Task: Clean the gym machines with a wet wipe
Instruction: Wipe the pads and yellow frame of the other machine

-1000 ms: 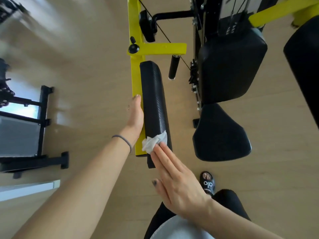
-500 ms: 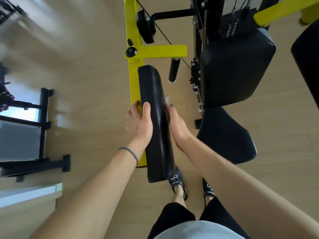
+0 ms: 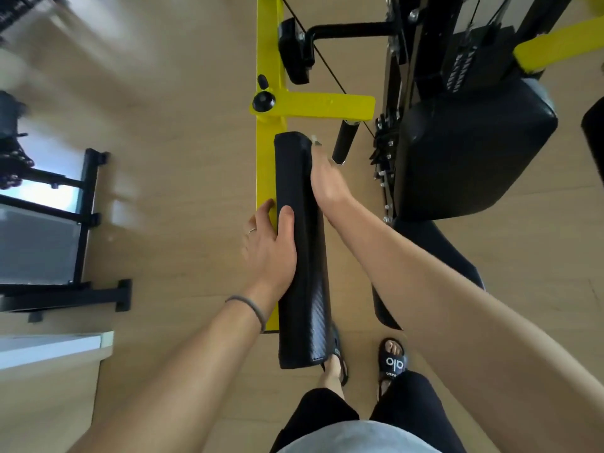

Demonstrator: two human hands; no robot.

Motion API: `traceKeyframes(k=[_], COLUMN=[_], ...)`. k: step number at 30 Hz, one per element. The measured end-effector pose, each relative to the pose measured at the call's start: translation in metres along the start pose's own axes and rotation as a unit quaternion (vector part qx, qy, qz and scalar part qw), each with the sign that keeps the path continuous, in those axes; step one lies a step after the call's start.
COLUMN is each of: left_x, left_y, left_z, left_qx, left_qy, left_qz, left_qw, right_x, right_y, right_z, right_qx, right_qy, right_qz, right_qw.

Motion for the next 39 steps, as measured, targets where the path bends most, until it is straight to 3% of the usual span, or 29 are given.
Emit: traceKeyframes(k=[6, 10, 17, 23, 29, 31, 36, 39], left_x=[-0.001, -0.001, 0.000, -0.001, 0.000, -0.001, -0.003, -0.003], left_y=[0.001, 0.002, 0.001, 0.002, 0.002, 0.002, 0.002, 0.002], left_z=[0.003, 0.002, 0.000, 0.000, 0.000, 0.001, 0.000, 0.001], left_qx=[0.006, 0.005, -0.003, -0.003, 0.005, 0.014, 0.003, 0.002], left_qy=[-0.008, -0.009, 0.002, 0.005, 0.001, -0.002, 0.006, -0.002], left_qz=[-0.005, -0.011, -0.002, -0.002, -0.009, -0.013, -0.007, -0.010], left_qw=[1.000, 1.000, 1.000, 1.000, 1.000, 1.000, 1.000, 1.000], right_x=[0.065, 0.052, 0.015, 0.098, 0.180, 0.194, 0.201, 0.207], right_y=[-0.006, -0.006, -0.011, -0.015, -0.025, -0.024, -0.014, -0.011], right_z=[-0.058, -0.049, 0.019, -0.001, -0.088, -0.128, -0.198, -0.173], right_qx=[0.006, 0.010, -0.010, -0.042, -0.045, -0.025, -0.015, -0.006], right_qy=[-0.154, -0.203, -0.033, 0.085, 0.181, 0.181, 0.060, 0.107], right_qz=[-0.008, -0.028, -0.019, 0.025, 0.052, 0.042, 0.051, 0.058], right_qw=[0.988, 0.979, 0.999, 0.995, 0.981, 0.982, 0.997, 0.993])
Point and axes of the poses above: each hand's wrist, its own z-axis towards the middle knuckle, its own y-axis out of the palm, x = y × z, the point moved 2 cm from there along z, towards the middle knuckle, and after that the axes turned 15 degrees about y, right-handed, at the moved point
